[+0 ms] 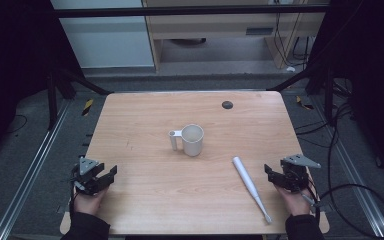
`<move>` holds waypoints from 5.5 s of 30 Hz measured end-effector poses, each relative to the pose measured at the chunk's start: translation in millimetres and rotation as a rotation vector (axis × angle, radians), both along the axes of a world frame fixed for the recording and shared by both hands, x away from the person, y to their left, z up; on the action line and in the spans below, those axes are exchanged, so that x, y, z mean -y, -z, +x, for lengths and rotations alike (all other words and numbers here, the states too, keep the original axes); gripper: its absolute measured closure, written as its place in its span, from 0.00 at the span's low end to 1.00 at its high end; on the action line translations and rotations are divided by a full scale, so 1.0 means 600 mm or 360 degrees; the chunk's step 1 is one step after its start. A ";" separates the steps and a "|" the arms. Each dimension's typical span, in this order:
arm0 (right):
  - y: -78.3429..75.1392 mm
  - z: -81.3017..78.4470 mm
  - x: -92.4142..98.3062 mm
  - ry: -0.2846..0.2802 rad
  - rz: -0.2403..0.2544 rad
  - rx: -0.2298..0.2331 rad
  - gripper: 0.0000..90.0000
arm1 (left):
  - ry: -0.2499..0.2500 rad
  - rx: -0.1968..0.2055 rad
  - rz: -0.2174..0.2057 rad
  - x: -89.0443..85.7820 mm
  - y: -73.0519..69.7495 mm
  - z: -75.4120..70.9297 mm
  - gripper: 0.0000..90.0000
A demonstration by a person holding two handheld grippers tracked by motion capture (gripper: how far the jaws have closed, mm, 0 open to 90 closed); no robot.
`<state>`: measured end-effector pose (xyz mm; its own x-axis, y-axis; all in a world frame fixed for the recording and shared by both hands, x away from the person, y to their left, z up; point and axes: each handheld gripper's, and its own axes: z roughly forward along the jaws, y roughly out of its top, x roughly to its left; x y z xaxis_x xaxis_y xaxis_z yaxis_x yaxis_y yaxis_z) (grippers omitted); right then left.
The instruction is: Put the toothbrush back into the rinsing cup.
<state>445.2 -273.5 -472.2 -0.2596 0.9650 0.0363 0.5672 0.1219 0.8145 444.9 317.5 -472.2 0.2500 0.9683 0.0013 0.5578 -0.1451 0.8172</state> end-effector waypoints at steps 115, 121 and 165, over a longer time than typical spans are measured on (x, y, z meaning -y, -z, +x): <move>0.017 -0.071 -0.033 -0.0241 -0.0149 -0.0491 1.00 | 0.0020 -0.0171 0.0068 0.003 0.003 0.004 0.66; 0.019 -0.065 -0.029 -0.0209 -0.0153 -0.0486 1.00 | 0.0023 -0.0175 0.0069 0.003 0.004 0.004 0.65; 0.030 0.003 -0.011 -0.0096 -0.0140 -0.0419 1.00 | 0.0026 -0.0187 0.0084 0.007 0.005 0.006 0.65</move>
